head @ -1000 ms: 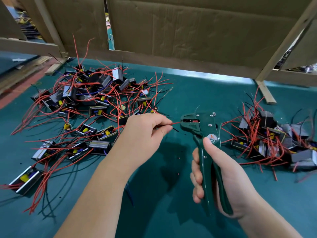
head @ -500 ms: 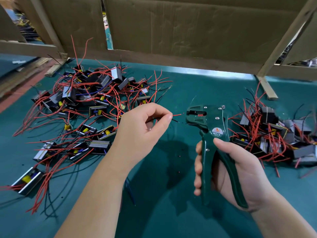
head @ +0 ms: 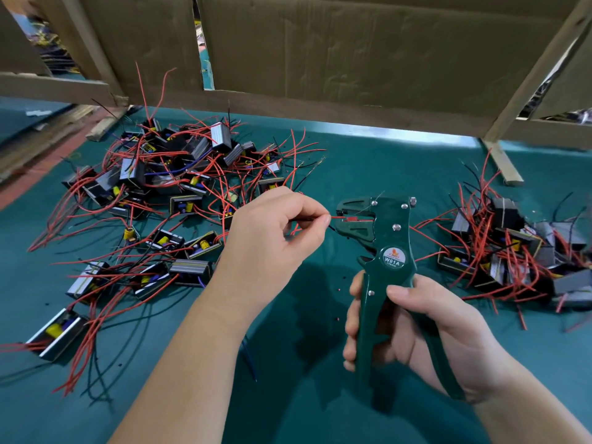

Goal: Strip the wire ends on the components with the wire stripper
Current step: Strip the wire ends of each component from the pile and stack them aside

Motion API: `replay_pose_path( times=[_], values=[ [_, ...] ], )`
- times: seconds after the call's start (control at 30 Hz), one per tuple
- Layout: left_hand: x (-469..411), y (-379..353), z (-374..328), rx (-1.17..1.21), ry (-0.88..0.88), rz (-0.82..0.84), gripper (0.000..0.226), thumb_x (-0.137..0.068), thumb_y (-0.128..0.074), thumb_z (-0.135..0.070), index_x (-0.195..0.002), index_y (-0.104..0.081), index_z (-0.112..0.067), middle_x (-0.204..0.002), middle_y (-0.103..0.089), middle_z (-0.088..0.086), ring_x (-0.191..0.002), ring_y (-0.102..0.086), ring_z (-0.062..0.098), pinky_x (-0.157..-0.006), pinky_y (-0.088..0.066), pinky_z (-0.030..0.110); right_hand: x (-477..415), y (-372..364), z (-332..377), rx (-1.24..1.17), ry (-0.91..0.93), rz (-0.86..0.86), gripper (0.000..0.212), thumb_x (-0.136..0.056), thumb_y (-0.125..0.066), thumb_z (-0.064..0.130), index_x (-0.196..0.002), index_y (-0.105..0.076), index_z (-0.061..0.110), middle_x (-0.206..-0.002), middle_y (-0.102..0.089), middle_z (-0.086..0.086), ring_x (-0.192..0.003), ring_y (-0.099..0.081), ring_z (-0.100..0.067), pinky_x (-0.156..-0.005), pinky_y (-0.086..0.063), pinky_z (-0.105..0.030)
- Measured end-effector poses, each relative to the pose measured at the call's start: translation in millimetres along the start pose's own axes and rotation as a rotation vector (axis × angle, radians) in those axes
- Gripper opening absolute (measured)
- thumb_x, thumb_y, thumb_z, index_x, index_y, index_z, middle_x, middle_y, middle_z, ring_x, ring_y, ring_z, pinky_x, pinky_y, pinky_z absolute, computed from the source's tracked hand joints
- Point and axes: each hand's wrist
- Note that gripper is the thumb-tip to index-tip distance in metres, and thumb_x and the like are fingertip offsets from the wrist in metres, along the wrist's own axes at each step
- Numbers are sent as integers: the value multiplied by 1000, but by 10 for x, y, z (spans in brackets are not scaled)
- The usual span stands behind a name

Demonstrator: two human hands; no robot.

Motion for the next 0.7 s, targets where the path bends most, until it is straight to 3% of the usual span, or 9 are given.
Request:
replay_pose_path(
  times=[0.13, 0.27, 0.53, 0.63, 0.7],
  values=[
    [7, -7, 14, 34, 14, 8, 7, -83, -69, -8, -79, -72, -14, -74, -62, -2, -71, -58, 14, -61, -44, 28, -1, 0, -5, 3, -3, -10, 53, -57, -87, 36, -95, -66, 6, -78, -59, -29, -66, -62, -40, -66, -53, -54],
    [7, -19, 23, 29, 6, -9, 6, -81, -68, -10, -78, -72, -13, -73, -63, -2, -71, -58, 14, -61, -46, 34, 6, 5, -10, 8, -10, -15, 49, -58, -86, 36, -93, -66, 7, -76, -59, -27, -63, -62, -38, -63, -53, -51],
    [2, -25, 33, 36, -1, -4, 6, -82, -68, -10, -79, -73, -13, -73, -62, -3, -70, -59, 15, -62, -47, 34, 15, -11, -7, 36, -27, -64, 47, -59, -86, 41, -87, -64, 9, -71, -58, -25, -57, -60, -34, -58, -53, -47],
    [0, -13, 20, 10, -3, 11, 6, -84, -66, -12, -81, -71, -13, -75, -63, -2, -73, -59, 13, -65, -49, 31, -14, -80, -51, 46, -12, -187, 36, -69, -75, 42, -78, -61, 10, -61, -53, -21, -44, -53, -29, -50, -51, -41],
    [8, -30, 10, -18, 10, 50, 6, -86, -66, -12, -82, -70, -13, -76, -63, -2, -74, -59, 10, -65, -49, 22, -53, -107, -79, 32, 7, -312, 36, -71, -68, 45, -71, -56, 11, -54, -46, -16, -35, -44, -24, -45, -46, -35]
  ],
)
Point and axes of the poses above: each hand's wrist, its own x-axis away from the middle knuckle, its own y-axis out of the back of the hand, z = x × y
